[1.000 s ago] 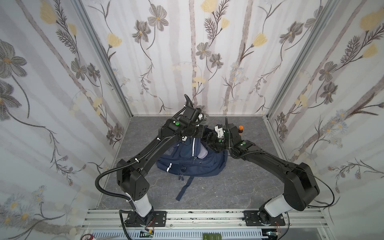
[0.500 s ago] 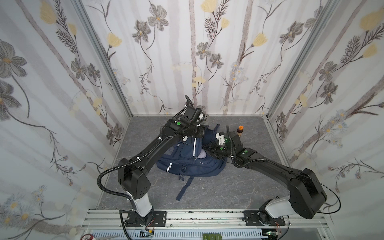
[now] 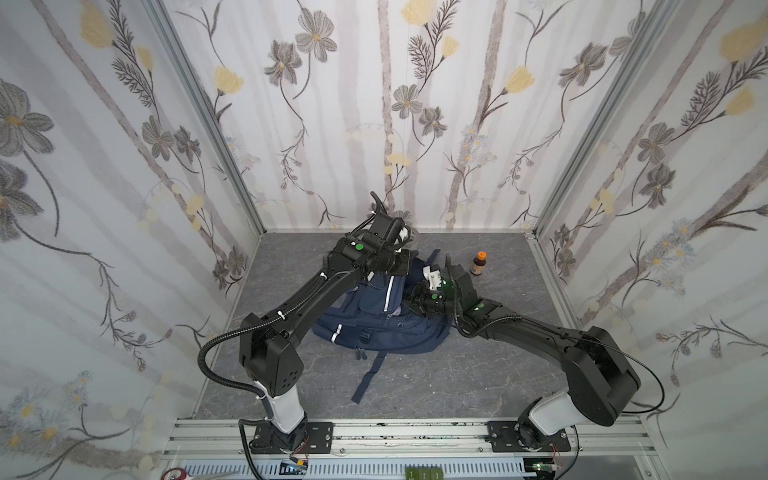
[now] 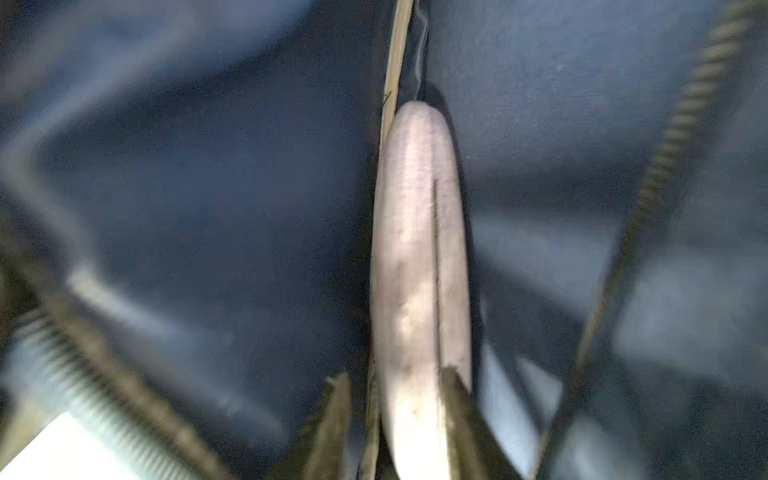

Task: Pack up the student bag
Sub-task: 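Push the purple case down into the backpack and open the right gripper, then withdraw the right gripper from the bag while the left draws back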

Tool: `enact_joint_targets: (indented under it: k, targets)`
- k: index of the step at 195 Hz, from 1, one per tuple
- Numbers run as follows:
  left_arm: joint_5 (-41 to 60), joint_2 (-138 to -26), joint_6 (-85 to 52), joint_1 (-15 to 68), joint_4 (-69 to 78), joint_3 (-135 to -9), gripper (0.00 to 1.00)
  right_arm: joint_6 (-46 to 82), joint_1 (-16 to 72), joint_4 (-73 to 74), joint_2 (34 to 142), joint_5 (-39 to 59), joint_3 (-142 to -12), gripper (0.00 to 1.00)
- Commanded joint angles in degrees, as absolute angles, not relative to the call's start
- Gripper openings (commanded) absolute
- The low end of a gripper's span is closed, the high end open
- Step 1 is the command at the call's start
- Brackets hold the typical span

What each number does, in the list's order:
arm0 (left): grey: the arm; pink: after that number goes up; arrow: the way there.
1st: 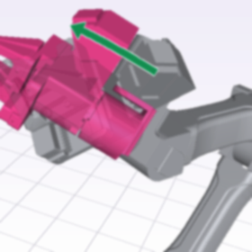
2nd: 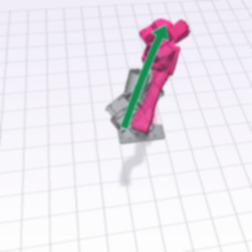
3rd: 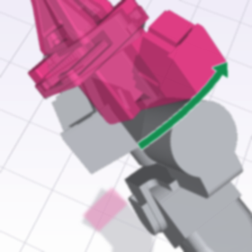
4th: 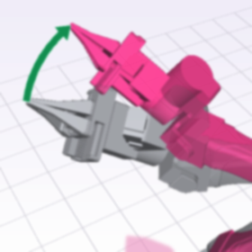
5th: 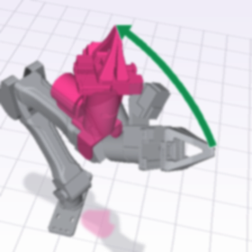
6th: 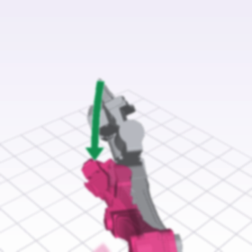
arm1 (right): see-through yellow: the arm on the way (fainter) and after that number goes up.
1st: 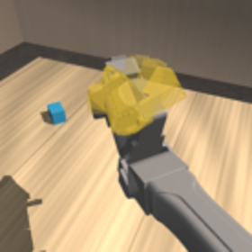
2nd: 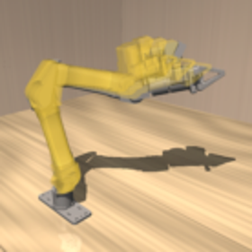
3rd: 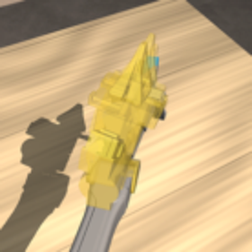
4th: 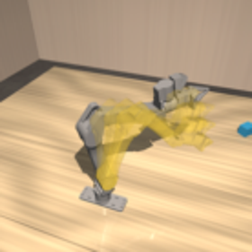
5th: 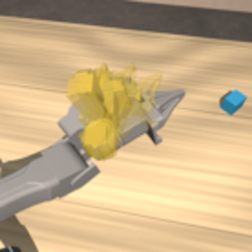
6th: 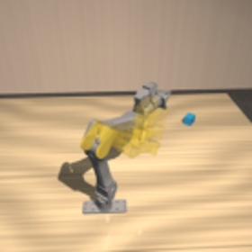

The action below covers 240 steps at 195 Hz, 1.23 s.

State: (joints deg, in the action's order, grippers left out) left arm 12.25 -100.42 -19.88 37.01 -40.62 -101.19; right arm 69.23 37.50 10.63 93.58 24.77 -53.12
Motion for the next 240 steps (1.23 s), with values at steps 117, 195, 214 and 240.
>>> enact_joint_targets:
  k: [117, 195, 214, 240]
  targets:
    - [-6.0, -64.1, -0.9, 27.1, -19.9, -62.4, 0.74, 55.7, 68.7, -23.2, 93.9, -20.5, -68.9, 0.53]
    - [-6.3, -56.1, -9.0, 27.0, -23.7, -57.3, 0.74, 55.4, 71.7, -25.8, 104.0, -27.1, -70.1, 0.43]
    - [-6.1, -54.9, -9.4, 27.1, -24.0, -56.3, 0.74, 55.7, 71.7, -26.5, 105.5, -28.3, -71.1, 0.43]
    - [-7.4, -53.7, -8.6, 28.3, -24.4, -55.3, 0.75, 57.0, 71.4, -28.6, 108.5, -31.9, -73.5, 0.43]
